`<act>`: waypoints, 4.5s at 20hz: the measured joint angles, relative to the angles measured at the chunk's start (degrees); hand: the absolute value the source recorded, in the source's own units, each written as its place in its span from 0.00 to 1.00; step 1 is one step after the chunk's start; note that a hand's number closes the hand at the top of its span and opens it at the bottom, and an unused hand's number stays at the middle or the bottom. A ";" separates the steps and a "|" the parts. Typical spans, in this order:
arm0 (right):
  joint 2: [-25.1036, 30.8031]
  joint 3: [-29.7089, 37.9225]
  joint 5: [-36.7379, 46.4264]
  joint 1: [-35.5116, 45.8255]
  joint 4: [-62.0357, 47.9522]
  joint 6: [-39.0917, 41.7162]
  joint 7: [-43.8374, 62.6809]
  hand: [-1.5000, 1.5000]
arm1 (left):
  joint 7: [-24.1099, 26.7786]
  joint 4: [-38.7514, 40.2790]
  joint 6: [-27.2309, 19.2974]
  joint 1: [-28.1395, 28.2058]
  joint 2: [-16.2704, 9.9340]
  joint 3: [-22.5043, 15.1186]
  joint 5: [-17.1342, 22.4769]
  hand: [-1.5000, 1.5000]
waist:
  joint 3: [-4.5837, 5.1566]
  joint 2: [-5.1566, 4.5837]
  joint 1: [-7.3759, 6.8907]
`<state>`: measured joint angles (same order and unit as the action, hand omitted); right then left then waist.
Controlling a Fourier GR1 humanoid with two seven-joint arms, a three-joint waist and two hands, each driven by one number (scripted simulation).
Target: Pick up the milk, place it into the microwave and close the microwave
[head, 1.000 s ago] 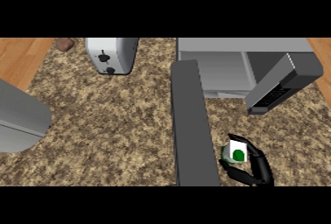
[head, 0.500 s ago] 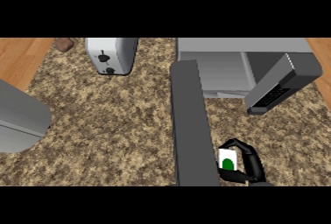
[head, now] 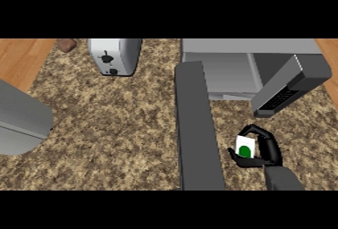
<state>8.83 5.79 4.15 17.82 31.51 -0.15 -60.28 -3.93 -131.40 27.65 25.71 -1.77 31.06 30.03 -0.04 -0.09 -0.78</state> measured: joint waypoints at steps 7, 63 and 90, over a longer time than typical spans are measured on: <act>0.49 -0.64 -2.18 1.17 5.70 5.46 3.24 1.00 | 0.87 0.60 0.08 0.41 0.62 -0.03 -0.59 0.00 | 0.06 0.19 0.49; 9.20 0.92 19.11 42.08 -28.16 -49.17 30.32 0.00 | 1.49 10.67 4.04 -9.76 -2.50 0.16 -4.16 0.00 | -0.09 -4.04 -7.16; 4.28 8.21 11.22 41.17 -24.32 -25.30 15.37 0.00 | 3.05 14.56 10.08 -13.10 -1.89 -9.09 -10.05 0.00 | -0.27 -2.48 -4.68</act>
<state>13.11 14.01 15.37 58.99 7.18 -25.46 -44.91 -0.88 -116.84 37.73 12.61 -3.67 21.98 19.98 -0.31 -2.57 -5.46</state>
